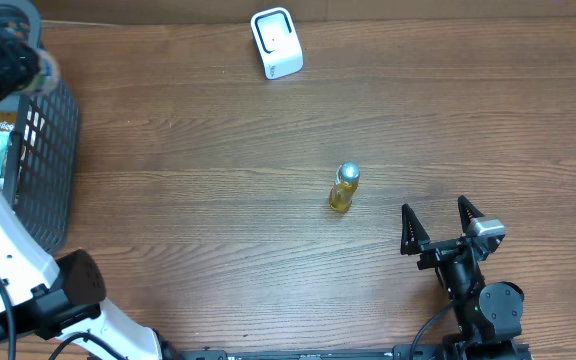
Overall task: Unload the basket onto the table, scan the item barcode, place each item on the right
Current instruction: 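Carry the green box out and set it left of the bottle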
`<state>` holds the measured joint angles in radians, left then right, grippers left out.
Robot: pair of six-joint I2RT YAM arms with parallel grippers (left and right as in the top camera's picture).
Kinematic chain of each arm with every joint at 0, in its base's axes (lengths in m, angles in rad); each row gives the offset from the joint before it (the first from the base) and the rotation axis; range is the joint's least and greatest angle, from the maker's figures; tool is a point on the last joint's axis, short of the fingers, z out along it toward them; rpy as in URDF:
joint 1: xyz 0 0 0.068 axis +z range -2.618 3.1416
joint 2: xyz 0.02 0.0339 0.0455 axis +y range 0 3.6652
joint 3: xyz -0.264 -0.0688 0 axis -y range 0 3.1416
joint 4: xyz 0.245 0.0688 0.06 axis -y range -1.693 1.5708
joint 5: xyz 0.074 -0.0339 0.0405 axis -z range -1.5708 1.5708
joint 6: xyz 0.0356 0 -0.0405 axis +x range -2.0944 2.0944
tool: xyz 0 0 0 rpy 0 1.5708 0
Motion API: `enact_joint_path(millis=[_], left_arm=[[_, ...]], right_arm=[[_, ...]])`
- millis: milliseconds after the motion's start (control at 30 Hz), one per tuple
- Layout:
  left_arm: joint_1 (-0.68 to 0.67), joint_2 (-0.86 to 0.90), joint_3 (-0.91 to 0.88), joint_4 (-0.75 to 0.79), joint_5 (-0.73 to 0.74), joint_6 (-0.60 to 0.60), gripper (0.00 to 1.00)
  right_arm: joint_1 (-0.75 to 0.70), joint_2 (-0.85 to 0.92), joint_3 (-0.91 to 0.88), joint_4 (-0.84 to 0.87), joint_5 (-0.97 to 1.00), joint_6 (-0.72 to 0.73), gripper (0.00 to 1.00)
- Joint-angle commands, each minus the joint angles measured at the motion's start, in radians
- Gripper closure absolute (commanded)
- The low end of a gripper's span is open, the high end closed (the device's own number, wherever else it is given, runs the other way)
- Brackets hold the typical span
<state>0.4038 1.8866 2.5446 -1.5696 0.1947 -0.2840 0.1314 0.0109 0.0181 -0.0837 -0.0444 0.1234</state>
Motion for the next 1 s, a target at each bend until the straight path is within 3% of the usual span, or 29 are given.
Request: enact_joint_path(millis=[0,167,367,500,733,967], left_arm=[[-0.092,-0.046,0.034,-0.014,0.005,-0.061,0.49],[-0.232,-0.043,0.019,-0.056,-0.003,-0.110,0.46],[-0.420,-0.043,-0.074,-0.046,-0.180,-0.286,0.46],[-0.550,-0.043,-0.177,-0.023,-0.229,-0.341,0.45],[-0.776,-0.043,-0.448,0.157,-0.278,-0.404,0.45],[-0.902,-0.043,-0.724,0.341,-0.340,-0.465,0.49]], right_arm=[[-0.005,-0.008,-0.010,0.002,0.005,0.004,0.00],[-0.005,-0.008,-0.010,0.003,0.005,0.004,0.00],[-0.005,-0.008,-0.010,0.003,0.005,0.004,0.00],[-0.005,-0.008,-0.010,0.003,0.005,0.004,0.00],[-0.005,-0.008,-0.010,0.003,0.005,0.004,0.00],[-0.005,-0.008,-0.010,0.003,0.005,0.004,0.00]])
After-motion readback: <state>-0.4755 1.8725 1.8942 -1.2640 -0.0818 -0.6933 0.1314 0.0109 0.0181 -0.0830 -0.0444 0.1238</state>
